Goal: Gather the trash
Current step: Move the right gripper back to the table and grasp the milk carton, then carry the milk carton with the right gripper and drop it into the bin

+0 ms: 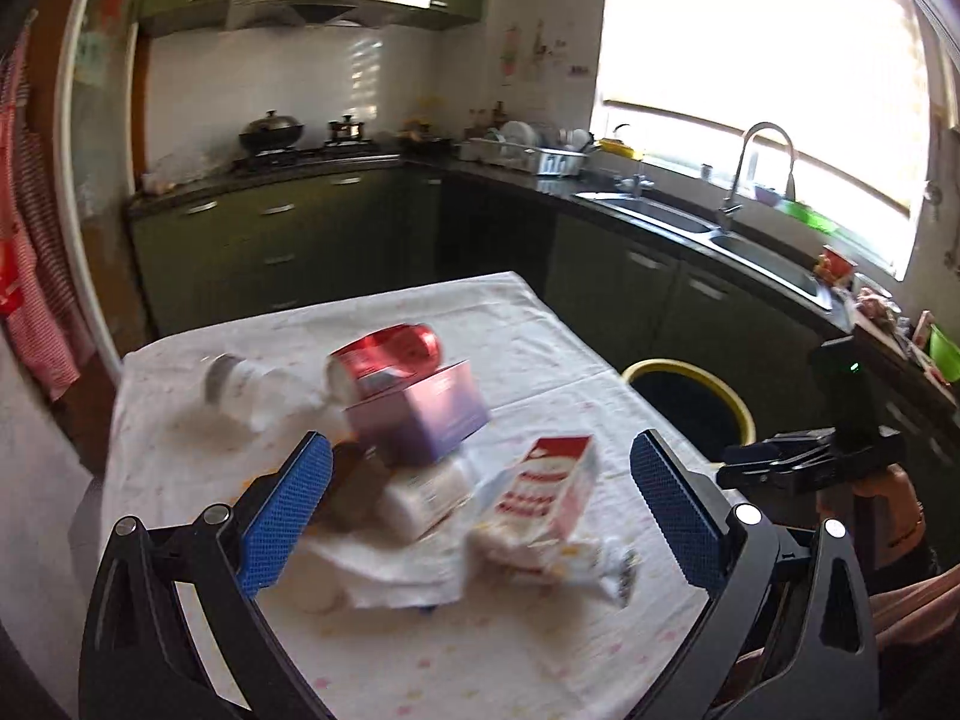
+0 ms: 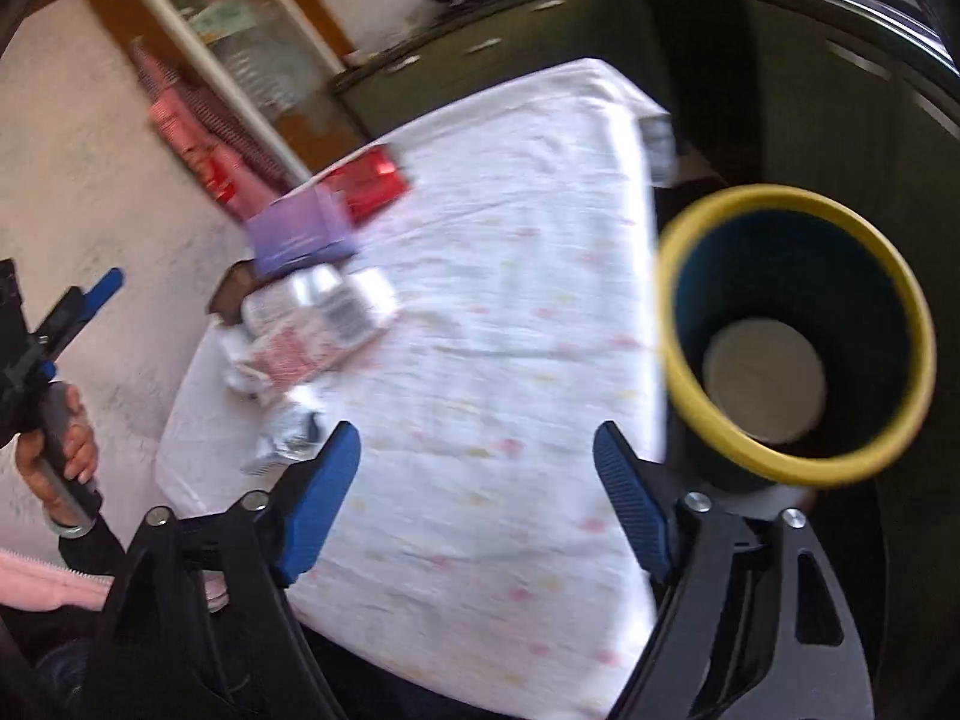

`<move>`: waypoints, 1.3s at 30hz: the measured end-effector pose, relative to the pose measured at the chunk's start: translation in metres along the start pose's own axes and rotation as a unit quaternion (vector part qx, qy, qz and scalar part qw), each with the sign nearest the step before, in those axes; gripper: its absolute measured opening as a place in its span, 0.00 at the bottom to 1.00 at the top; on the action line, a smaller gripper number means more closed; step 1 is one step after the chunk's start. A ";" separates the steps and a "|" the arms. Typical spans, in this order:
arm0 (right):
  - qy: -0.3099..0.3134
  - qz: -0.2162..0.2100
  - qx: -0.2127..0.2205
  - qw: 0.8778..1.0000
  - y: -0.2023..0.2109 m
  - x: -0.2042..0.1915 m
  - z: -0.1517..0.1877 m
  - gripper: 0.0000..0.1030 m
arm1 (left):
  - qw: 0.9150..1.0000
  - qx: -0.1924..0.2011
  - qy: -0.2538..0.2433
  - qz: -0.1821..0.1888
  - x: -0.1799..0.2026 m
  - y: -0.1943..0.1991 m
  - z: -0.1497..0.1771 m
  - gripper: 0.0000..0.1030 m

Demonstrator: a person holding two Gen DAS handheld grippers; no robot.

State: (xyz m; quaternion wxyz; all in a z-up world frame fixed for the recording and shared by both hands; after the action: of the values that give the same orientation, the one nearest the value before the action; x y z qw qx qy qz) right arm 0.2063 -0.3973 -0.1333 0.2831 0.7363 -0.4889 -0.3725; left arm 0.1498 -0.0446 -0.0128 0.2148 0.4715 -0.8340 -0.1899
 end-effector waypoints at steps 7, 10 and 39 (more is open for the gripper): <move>0.118 0.010 0.009 0.993 -0.021 -0.071 -0.019 0.83 | 1.000 -0.011 0.022 -0.014 -0.024 -0.001 0.026 0.95; 0.089 0.001 -0.018 0.996 -0.034 -0.069 -0.035 0.83 | 0.999 -0.013 0.035 -0.010 -0.032 0.000 0.032 0.95; -0.098 -0.077 -0.072 0.990 -0.090 -0.086 -0.063 0.35 | 0.999 -0.014 0.047 -0.009 -0.042 0.002 0.051 0.95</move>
State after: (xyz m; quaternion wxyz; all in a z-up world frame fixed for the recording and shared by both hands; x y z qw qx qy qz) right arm 0.2833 -0.2814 -0.1445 0.2564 0.7091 -0.4285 -0.4979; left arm 0.1403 -0.0018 -0.0621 0.2587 0.4839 -0.8161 -0.1813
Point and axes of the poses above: each gripper's, at about its wrist camera, not at the fingertips, and y roughly against the way its jaws point, x to its right, z to its underside, the point moved 2 cm from there along -y, roughly the way its jaws point, and after that the axes turned 11 degrees about z, right-handed, at the moved point
